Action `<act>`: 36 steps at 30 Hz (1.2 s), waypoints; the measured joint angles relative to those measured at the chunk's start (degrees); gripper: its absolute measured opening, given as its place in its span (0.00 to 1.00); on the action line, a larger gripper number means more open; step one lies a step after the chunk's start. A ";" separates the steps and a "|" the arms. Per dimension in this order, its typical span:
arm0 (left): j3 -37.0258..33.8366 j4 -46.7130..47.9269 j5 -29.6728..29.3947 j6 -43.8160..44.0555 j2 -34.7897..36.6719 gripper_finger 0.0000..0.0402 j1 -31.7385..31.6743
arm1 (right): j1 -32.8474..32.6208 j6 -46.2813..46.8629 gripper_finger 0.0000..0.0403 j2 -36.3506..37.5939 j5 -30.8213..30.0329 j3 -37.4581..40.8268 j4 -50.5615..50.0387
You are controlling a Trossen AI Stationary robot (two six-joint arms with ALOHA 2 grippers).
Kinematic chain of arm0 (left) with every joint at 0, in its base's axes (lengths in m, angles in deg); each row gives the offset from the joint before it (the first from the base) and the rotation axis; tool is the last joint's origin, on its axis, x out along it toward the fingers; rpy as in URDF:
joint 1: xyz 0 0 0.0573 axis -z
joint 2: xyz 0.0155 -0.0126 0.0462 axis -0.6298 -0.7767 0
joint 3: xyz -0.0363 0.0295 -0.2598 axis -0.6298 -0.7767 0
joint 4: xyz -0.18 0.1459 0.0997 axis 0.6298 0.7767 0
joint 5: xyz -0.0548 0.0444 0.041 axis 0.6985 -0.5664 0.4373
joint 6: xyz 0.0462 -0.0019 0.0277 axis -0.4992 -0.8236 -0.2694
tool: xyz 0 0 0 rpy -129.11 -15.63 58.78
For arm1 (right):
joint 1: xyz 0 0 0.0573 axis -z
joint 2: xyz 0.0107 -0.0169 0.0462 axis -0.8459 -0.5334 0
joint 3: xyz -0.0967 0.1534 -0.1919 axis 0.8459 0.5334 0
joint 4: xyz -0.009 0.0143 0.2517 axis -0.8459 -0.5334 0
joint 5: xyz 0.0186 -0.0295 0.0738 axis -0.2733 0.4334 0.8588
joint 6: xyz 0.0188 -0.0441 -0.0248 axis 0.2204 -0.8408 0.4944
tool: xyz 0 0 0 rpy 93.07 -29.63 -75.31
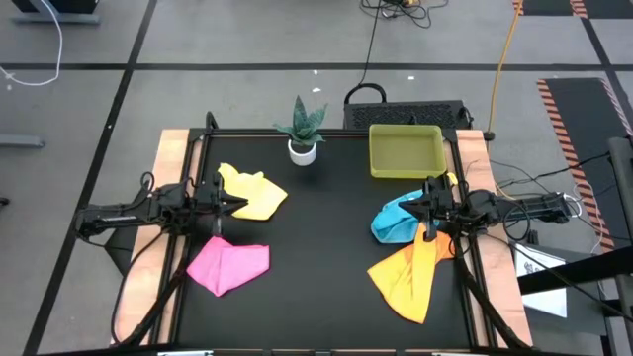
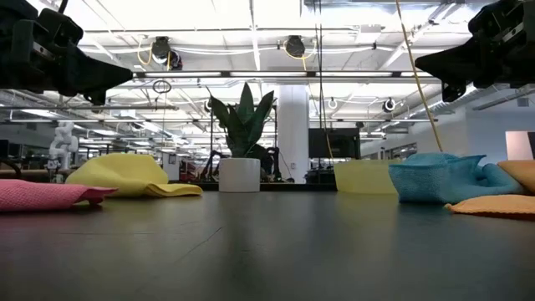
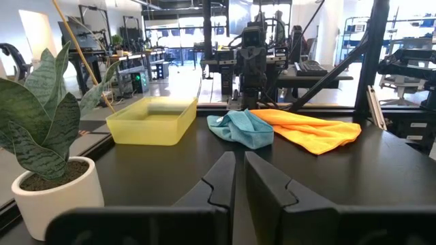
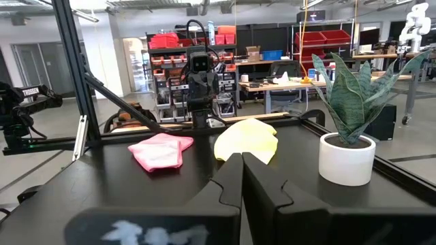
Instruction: Fold microfiber towels
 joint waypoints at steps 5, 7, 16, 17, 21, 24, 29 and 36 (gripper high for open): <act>-0.08 -8.86 -0.46 -3.65 0.00 0.09 0.02 | 0.01 0.00 0.00 0.02 0.02 -0.01 0.00; -0.08 -15.49 -0.56 -2.58 -0.02 0.09 0.00 | 0.00 -0.01 0.00 0.01 0.01 -0.01 0.00; -0.06 -26.64 -6.11 11.08 -3.70 0.09 0.00 | 0.02 0.00 0.00 0.02 0.00 -0.02 0.00; -0.06 -26.10 -7.15 12.34 -5.38 0.09 0.00 | 0.02 0.00 0.00 0.00 0.02 -0.02 0.00; -0.06 -25.91 -10.20 16.52 -14.58 0.09 0.00 | 0.00 0.00 0.00 0.00 0.01 0.00 0.00; -0.06 -26.28 -15.04 20.35 -22.46 0.09 0.00 | 0.00 0.00 0.00 0.00 0.02 -0.02 0.00; 2.27 -27.18 -18.07 25.20 -36.01 0.09 0.02 | 0.00 0.00 0.00 0.00 0.02 0.00 0.00; 11.80 -27.32 -16.13 20.70 -54.53 0.09 2.02 | 0.00 0.00 0.00 0.00 0.02 -0.02 0.00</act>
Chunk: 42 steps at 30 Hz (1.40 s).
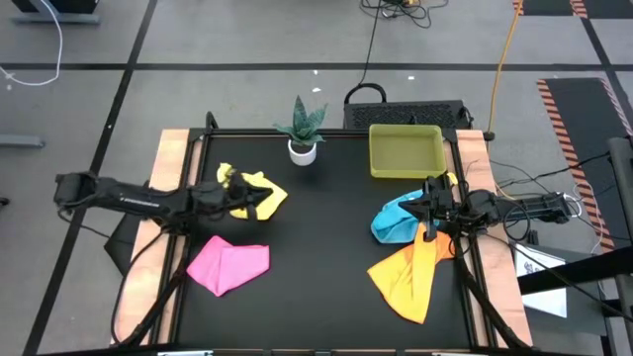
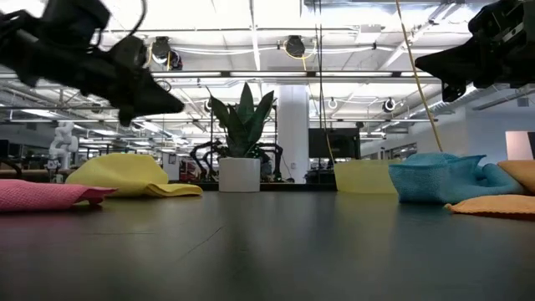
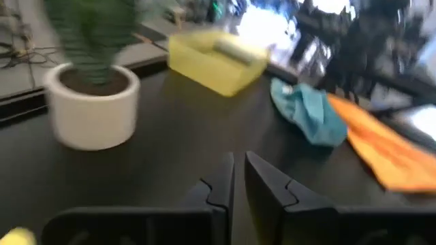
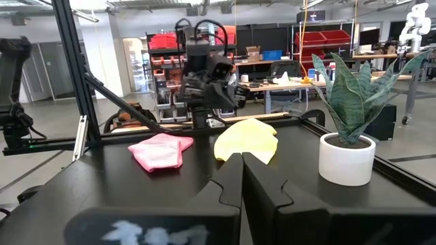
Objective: Fold microfiber towels
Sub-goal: Fold the pink microfiber cloth
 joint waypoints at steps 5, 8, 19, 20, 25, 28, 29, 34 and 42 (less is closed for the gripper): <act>10.56 5.32 8.51 -4.81 -12.04 0.09 1.68 | 0.01 -0.01 0.00 0.00 -0.01 0.01 0.00; 18.12 15.91 8.03 -6.01 -18.26 0.09 3.07 | 0.01 0.00 0.00 0.02 -0.01 0.01 0.00; 35.83 58.65 9.19 -1.02 -31.87 0.20 4.21 | 0.00 0.00 0.00 0.00 -0.01 0.01 -0.02; 36.43 61.47 9.82 0.00 -32.17 0.23 4.46 | 0.00 -0.01 0.00 0.00 -0.01 0.01 0.00; 37.16 68.89 20.05 8.24 -32.26 0.38 6.88 | 0.02 0.00 0.00 0.01 0.00 0.01 -0.01; 37.17 69.09 25.41 9.94 -32.24 0.42 9.97 | 0.00 0.00 0.00 0.00 0.00 0.02 0.00; 37.16 68.71 26.19 9.72 -32.24 0.43 11.21 | 0.00 0.00 0.00 0.00 0.00 0.02 0.00; 37.16 65.62 22.57 3.48 -32.24 0.42 16.47 | 0.02 0.00 0.00 0.02 -0.01 0.01 0.00; 34.74 60.13 15.85 3.86 -32.24 0.38 17.90 | 0.00 0.00 0.00 0.01 -0.01 0.00 0.00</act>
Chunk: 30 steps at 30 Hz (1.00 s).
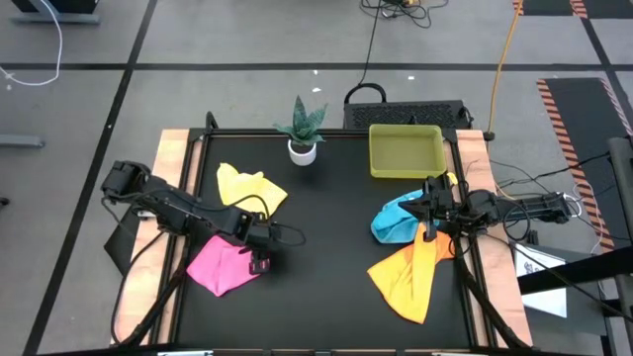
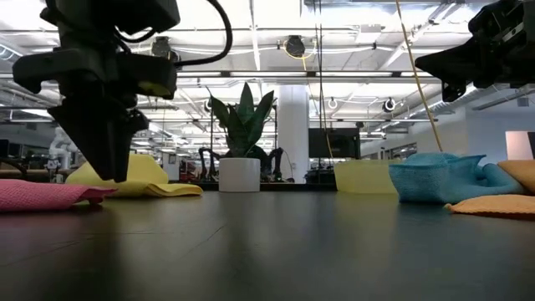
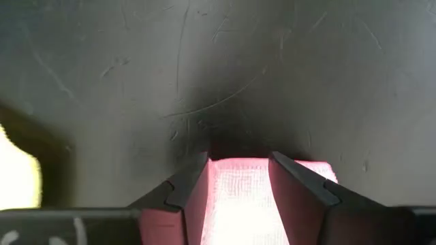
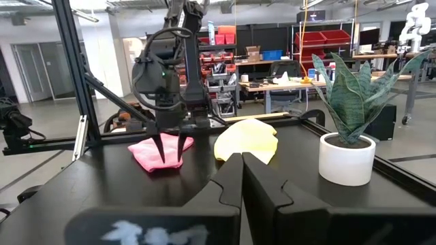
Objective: Fold microfiber towels
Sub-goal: Fold the pink microfiber cloth
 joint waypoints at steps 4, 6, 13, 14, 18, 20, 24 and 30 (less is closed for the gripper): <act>-3.50 -5.10 3.63 2.05 0.02 0.38 -0.54 | 0.01 -0.01 0.00 0.01 0.00 0.02 -0.01; -4.99 -5.66 4.02 3.60 0.02 0.38 -0.85 | 0.02 0.00 0.00 -0.01 -0.01 0.02 0.00; -5.97 -5.74 3.89 5.87 0.11 0.38 -0.97 | 0.01 -0.01 0.00 0.00 0.01 0.01 0.00; -5.97 -5.82 3.93 5.92 0.11 0.38 -0.80 | 0.00 0.00 0.00 0.00 0.00 0.00 0.00; -6.01 -5.74 4.72 4.99 0.11 0.31 0.62 | 0.02 0.00 0.00 0.01 -0.01 0.00 0.00; -6.03 -5.28 4.83 3.34 0.11 0.23 1.42 | 0.01 0.00 0.00 0.00 0.00 0.00 -0.01; -6.03 -4.72 4.94 2.27 0.09 0.03 2.50 | 0.01 0.00 0.00 0.00 -0.01 0.01 0.00; -1.38 -2.69 3.18 3.56 -0.09 0.01 3.77 | 0.02 0.00 0.00 -0.01 0.01 0.00 0.00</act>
